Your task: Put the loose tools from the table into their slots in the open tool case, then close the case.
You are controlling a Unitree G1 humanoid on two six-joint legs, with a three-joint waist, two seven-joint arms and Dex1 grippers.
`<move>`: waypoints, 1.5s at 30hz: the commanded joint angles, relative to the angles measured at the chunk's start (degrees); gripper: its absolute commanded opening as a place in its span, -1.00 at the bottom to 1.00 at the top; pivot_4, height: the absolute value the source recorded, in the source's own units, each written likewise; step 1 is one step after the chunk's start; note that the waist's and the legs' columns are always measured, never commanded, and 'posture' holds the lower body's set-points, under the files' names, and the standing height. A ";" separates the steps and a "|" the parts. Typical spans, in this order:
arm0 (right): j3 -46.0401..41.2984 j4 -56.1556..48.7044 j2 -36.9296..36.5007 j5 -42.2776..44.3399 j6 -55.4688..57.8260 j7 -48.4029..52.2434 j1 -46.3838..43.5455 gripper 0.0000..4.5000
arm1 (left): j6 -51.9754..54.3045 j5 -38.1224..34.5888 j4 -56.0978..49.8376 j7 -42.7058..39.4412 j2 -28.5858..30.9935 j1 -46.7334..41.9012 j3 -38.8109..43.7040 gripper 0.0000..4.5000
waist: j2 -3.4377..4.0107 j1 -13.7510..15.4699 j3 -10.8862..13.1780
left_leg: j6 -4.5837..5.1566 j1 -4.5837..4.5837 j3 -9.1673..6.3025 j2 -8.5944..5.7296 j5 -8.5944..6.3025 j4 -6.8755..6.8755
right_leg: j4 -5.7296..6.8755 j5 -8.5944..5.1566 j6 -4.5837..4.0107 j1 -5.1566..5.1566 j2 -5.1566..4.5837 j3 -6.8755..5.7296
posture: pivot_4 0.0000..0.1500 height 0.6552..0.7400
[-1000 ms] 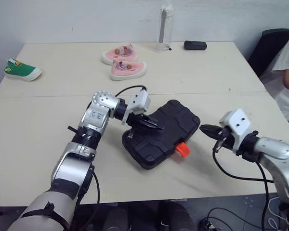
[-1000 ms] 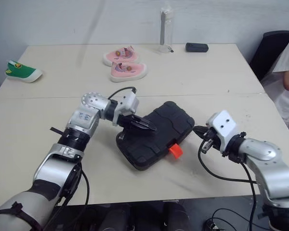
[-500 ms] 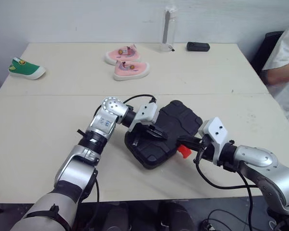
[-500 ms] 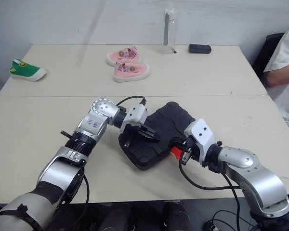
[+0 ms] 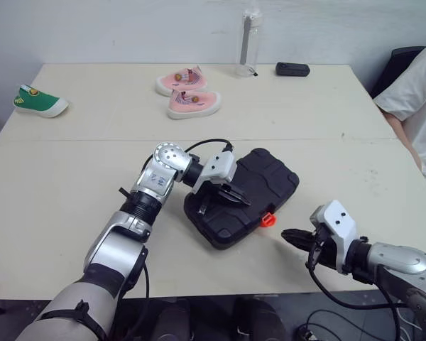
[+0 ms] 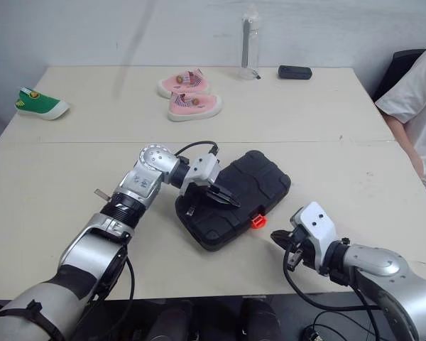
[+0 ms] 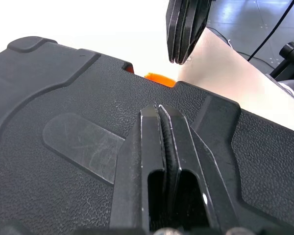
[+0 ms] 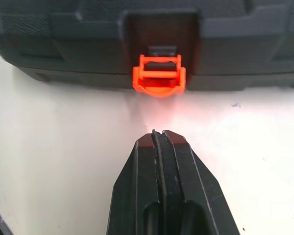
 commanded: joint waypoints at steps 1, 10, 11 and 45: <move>3.96 3.05 2.17 -3.10 -3.22 -1.76 -1.37 -1.00 | -1.45 1.12 1.64 0.63 -1.09 -0.98 -1.03 -0.98 | 0.00 0.05 0.00 | 0.00 0.00 0.00 -0.01 0.00 0.00 | 0.01 0.00 0.00 0.00 0.01 -0.01 | 1.00 0.80; 7.65 6.11 6.34 -4.78 -5.25 -2.60 -8.07 -1.00 | -12.69 8.44 5.80 5.34 -0.01 -0.90 -5.19 -0.98 | 0.01 0.01 -0.01 | 0.02 0.00 0.01 -0.04 0.00 0.05 | 0.01 0.01 0.02 0.01 -0.02 0.00 | 1.00 0.80; 6.71 5.14 6.30 -3.58 -4.45 -2.39 -8.65 -1.00 | -13.69 8.97 6.20 5.79 0.05 -0.85 -5.58 -0.98 | 0.02 -0.03 -0.01 | 0.02 0.00 -0.02 -0.04 -0.01 0.06 | 0.01 0.01 0.03 0.03 -0.04 -0.02 | 1.00 0.80; -37.05 10.28 -21.35 11.79 -7.51 36.08 -1.38 1.00 | 33.10 -20.24 -24.73 -5.29 47.53 21.80 28.07 0.99 | 0.57 -1.51 -0.33 | 0.24 0.18 0.01 0.01 -0.17 -0.09 | -0.20 0.08 0.15 0.07 -0.20 0.51 | 1.00 0.80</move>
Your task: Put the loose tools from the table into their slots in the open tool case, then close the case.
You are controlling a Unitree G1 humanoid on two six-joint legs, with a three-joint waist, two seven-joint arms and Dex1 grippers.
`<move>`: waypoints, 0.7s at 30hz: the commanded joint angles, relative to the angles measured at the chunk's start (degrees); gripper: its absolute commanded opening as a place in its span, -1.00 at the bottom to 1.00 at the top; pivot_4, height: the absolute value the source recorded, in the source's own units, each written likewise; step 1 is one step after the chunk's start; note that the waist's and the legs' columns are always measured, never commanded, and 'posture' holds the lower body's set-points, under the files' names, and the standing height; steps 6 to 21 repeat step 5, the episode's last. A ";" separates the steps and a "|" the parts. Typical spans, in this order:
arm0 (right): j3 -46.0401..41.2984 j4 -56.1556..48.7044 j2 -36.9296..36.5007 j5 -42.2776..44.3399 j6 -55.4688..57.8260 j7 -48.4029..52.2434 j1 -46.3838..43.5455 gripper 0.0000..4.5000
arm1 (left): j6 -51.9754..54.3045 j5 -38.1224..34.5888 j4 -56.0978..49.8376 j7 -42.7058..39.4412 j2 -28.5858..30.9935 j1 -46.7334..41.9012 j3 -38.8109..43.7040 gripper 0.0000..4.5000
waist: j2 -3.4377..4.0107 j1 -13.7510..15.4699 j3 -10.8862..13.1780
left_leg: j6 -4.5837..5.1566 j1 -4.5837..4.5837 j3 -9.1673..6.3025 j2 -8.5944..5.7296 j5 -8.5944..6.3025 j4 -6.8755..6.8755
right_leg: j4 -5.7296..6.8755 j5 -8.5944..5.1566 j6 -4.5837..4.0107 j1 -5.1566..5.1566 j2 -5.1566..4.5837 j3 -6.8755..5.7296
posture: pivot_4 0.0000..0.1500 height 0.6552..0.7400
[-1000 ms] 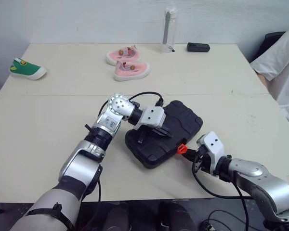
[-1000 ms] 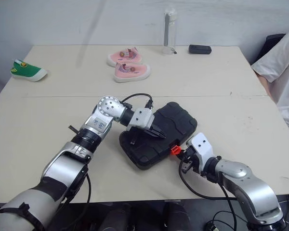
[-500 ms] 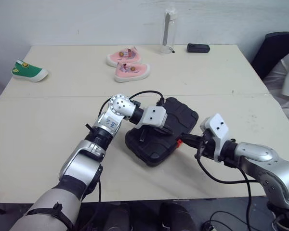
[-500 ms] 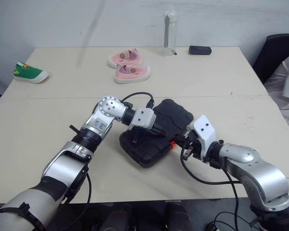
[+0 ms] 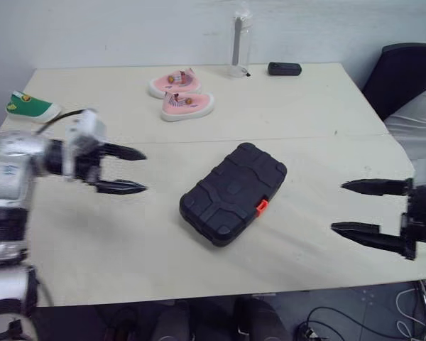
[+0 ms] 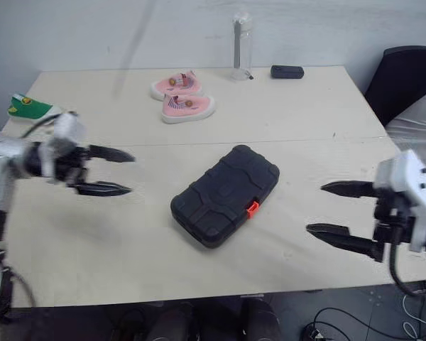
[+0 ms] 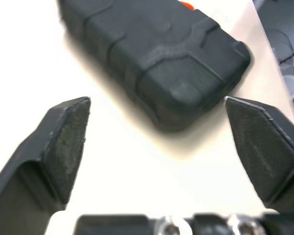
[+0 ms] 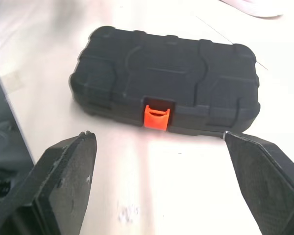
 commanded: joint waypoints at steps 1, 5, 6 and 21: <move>-2.70 3.12 -1.32 -2.48 -4.09 2.66 0.17 1.00 | 1.09 -2.57 -1.06 -2.23 6.04 4.86 6.71 0.99 | 0.00 0.11 0.00 | -0.01 0.01 0.00 0.00 -0.01 -0.01 | 0.00 0.00 0.00 0.00 -0.01 0.02 | 1.00 0.80; -0.98 6.19 -1.40 -5.50 -8.18 3.19 -0.17 1.00 | -0.67 -3.38 -0.57 0.00 8.63 9.36 11.15 0.99 | 0.00 0.75 0.00 | -0.07 0.01 0.00 0.00 -0.04 -0.01 | -0.01 0.00 0.00 -0.04 -0.06 0.08 | 1.00 0.80; -0.98 6.19 -1.40 -5.50 -8.18 3.19 -0.17 1.00 | -0.67 -3.38 -0.57 0.00 8.63 9.36 11.15 0.99 | 0.00 0.75 0.00 | -0.07 0.01 0.00 0.00 -0.04 -0.01 | -0.01 0.00 0.00 -0.04 -0.06 0.08 | 1.00 0.80; -0.98 6.19 -1.40 -5.50 -8.18 3.19 -0.17 1.00 | -0.67 -3.38 -0.57 0.00 8.63 9.36 11.15 0.99 | 0.00 0.75 0.00 | -0.07 0.01 0.00 0.00 -0.04 -0.01 | -0.01 0.00 0.00 -0.04 -0.06 0.08 | 1.00 0.80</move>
